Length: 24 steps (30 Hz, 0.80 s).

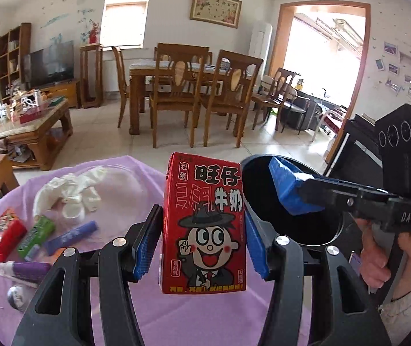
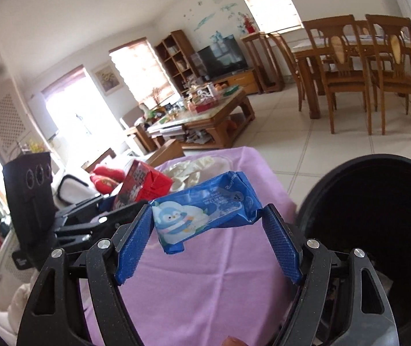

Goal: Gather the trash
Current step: 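Move both items over the bin and open both tools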

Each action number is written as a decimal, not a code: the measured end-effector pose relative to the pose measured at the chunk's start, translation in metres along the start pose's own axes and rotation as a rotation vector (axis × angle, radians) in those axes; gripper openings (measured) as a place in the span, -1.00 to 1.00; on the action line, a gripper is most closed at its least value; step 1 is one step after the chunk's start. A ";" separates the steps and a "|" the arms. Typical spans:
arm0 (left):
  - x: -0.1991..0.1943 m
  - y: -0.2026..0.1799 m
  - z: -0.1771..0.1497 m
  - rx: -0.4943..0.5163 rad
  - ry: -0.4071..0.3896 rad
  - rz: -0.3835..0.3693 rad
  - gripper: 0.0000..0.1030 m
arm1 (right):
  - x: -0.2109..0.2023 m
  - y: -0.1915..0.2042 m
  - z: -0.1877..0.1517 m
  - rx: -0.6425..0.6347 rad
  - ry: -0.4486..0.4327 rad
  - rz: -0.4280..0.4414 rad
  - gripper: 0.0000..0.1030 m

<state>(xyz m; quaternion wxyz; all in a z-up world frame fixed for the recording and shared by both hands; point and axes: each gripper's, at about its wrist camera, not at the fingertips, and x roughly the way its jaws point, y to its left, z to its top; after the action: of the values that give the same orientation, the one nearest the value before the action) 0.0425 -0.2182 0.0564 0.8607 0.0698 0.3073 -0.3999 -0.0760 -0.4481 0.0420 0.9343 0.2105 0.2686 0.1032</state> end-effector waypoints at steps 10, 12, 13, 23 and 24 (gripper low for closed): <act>0.096 -0.107 0.001 0.090 0.107 -0.136 0.05 | -0.076 -0.137 -0.017 0.226 -0.084 -0.127 0.48; 0.108 -0.118 -0.004 0.108 0.128 -0.142 0.05 | -0.081 -0.159 -0.022 0.259 -0.083 -0.142 0.48; 0.116 -0.122 -0.004 0.115 0.140 -0.143 0.05 | -0.082 -0.167 -0.025 0.271 -0.082 -0.146 0.49; 0.146 -0.128 -0.010 0.122 0.221 -0.132 0.06 | -0.059 -0.195 -0.042 0.286 -0.048 -0.187 0.50; 0.148 -0.132 -0.008 0.132 0.221 -0.122 0.07 | -0.055 -0.191 -0.039 0.285 -0.048 -0.184 0.50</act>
<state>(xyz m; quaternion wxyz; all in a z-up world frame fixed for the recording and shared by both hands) 0.0148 -0.3988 -0.0202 0.7891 0.1510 0.3771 -0.4607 -0.1279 -0.6220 -0.0491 0.9066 0.3177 0.2764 -0.0268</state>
